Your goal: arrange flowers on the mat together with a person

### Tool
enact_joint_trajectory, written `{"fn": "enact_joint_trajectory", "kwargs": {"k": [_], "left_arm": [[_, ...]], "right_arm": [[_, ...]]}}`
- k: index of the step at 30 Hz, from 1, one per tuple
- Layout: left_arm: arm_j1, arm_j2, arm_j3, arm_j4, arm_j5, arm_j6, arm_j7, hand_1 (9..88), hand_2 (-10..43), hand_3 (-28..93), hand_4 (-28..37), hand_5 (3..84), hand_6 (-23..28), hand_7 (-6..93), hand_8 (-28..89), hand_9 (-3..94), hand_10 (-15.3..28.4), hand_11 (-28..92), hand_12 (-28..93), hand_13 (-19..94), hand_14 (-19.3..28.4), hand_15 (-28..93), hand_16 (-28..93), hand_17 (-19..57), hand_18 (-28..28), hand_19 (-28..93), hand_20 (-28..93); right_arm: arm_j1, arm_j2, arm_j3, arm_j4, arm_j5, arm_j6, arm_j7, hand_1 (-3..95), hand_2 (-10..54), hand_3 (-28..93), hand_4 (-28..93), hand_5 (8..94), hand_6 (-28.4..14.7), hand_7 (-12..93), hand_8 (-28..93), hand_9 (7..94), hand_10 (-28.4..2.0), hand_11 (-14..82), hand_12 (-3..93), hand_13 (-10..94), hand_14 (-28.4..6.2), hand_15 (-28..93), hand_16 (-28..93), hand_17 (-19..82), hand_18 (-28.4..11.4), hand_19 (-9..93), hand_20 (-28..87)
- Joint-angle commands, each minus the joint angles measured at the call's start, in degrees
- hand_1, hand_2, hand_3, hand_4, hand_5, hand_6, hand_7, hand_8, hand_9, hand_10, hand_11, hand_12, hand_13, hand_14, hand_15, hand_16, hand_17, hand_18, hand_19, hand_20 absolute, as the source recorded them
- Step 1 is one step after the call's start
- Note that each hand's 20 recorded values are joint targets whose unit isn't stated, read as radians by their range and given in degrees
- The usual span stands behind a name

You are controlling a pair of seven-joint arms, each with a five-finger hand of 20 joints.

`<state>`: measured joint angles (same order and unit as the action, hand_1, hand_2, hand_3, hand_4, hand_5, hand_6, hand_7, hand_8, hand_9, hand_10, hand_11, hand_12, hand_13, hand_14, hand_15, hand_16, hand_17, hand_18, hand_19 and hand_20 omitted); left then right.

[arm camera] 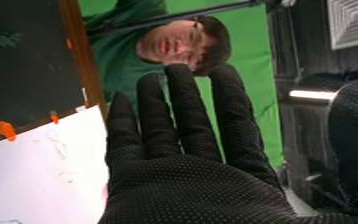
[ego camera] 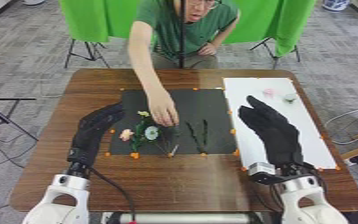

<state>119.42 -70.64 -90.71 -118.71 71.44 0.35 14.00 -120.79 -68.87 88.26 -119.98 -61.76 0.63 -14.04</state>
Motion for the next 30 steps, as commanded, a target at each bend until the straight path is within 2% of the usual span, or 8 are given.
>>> {"fn": "enact_joint_trajectory", "kwargs": {"k": [1, 8, 14, 19, 23, 24, 25, 30], "left_arm": [[0.5, -0.35, -0.28, 0.25, -0.33, 0.34, -0.43, 28.7, -1.6, 62, -17.0, 47.8, 3.8, 11.9, -5, 45.2, 12.5, 16, 16, 37, 15.8, 11, 5, 7.0, 10.2, 4, 19], [0.36, -0.23, -0.29, 0.33, -0.43, 0.82, -0.42, 28.6, -1.6, 62, -17.1, 47.9, 4.0, 11.9, -5, 45.4, 12.5, 16, 16, 37, 15.8, 11, 5, 6.9, 10.2, 4, 19], [0.66, -0.51, -1.16, 0.36, 0.13, -0.99, -1.21, 28.7, -1.4, 62, -17.2, 47.9, 4.0, 12.0, -5, 45.3, 12.5, 16, 16, 37, 15.8, 11, 5, 6.8, 10.3, 4, 19], [0.52, -0.48, -0.95, 0.59, -0.55, -0.77, -0.57, 28.5, -1.4, 63, -17.1, 47.8, 4.1, 12.0, -5, 45.2, 12.5, 16, 16, 37, 15.7, 11, 5, 6.8, 10.4, 4, 19], [1.06, -0.24, -1.19, 0.42, -0.78, -0.38, -0.69, 28.4, -1.5, 63, -16.9, 47.7, 4.0, 11.9, -5, 45.1, 12.5, 16, 16, 37, 15.7, 11, 5, 6.8, 10.4, 4, 19], [1.14, -0.12, -1.16, 0.39, -0.92, -0.16, -0.67, 28.4, -1.6, 63, -16.9, 47.7, 4.0, 11.8, -5, 45.1, 12.5, 16, 16, 37, 15.7, 11, 5, 6.8, 10.5, 4, 19], [1.12, -0.04, -1.16, 0.43, -1.0, -0.02, -0.61, 28.3, -1.7, 63, -16.8, 47.7, 4.0, 11.8, -5, 45.1, 12.5, 16, 16, 37, 15.7, 11, 5, 6.7, 10.5, 4, 19], [0.99, 0.38, -0.89, 0.51, -1.25, 0.03, -0.63, 28.3, -1.8, 63, -16.8, 47.7, 4.1, 11.8, -5, 45.1, 12.5, 16, 16, 36, 15.7, 11, 5, 6.7, 10.4, 4, 19]], "right_arm": [[-0.61, -1.05, 0.24, -0.52, -1.47, -0.37, 0.47, 9.8, 4.1, 77, -17, 44.3, -3.2, 9, -8, 45.6, -15.6, 5.4, 12.7, 31, -13.6, 9, 15, 14, -11.8, 6, 25], [-0.77, -0.87, 0.3, -0.46, -1.04, -0.13, 0.6, 10.2, 4.0, 77, -17, 45.7, -3.4, 10, -8, 46.7, -15.6, 5.7, 13.3, 31, -13.3, 9, 15, 14, -11.7, 6, 25], [-0.8, -0.29, 0.73, -0.59, -1.02, 0.19, 0.81, 10.5, 3.8, 77, -17, 46.7, -3.4, 10, -8, 47.7, -15.6, 6.1, 13.8, 32, -12.5, 9, 15, 14, -11.7, 6, 26], [4.27, 7.67, 2.56, 1.32, -5.98, 2.93, -2.16, 11.2, 3.5, 77, -17, 46.9, -3.3, 10, -8, 48.1, -15.6, 6.0, 14.1, 32, -11.2, 9, 13, 15, -11.8, 6, 26], [12.12, 17.68, 0.56, 2.95, -10.1, 18.0, -1.61, 14.4, 2.2, 75, -17, 47.2, -3.3, 11, -8, 47.4, -15.7, 5.9, 14.4, 34, -11.6, 11, 13, 17, -12.4, 7, 27], [14.57, 18.88, -0.12, 3.82, -13.24, 22.14, -0.09, 16.4, 1.5, 75, -17, 47.5, -3.2, 11, -9, 47.5, -15.7, 5.9, 14.7, 36, -11.8, 11, 12, 18, -12.6, 9, 28], [17.02, 16.36, 1.28, 4.94, -20.36, 22.06, 3.28, 18.5, 0.3, 75, -17, 47.9, -3.1, 12, -9, 48.0, -15.6, 6.1, 15.0, 37, -12.0, 12, 12, 19, -12.7, 12, 29], [26.94, 21.25, -1.18, 11.58, -45.15, 24.02, 18.51, 21.7, -7.6, 76, -17, 46.9, -4.2, 13, -9, 47.3, -17.0, 5.9, 16.3, 44, -13.2, 14, 13, 23, -14.2, 23, 32]]}}
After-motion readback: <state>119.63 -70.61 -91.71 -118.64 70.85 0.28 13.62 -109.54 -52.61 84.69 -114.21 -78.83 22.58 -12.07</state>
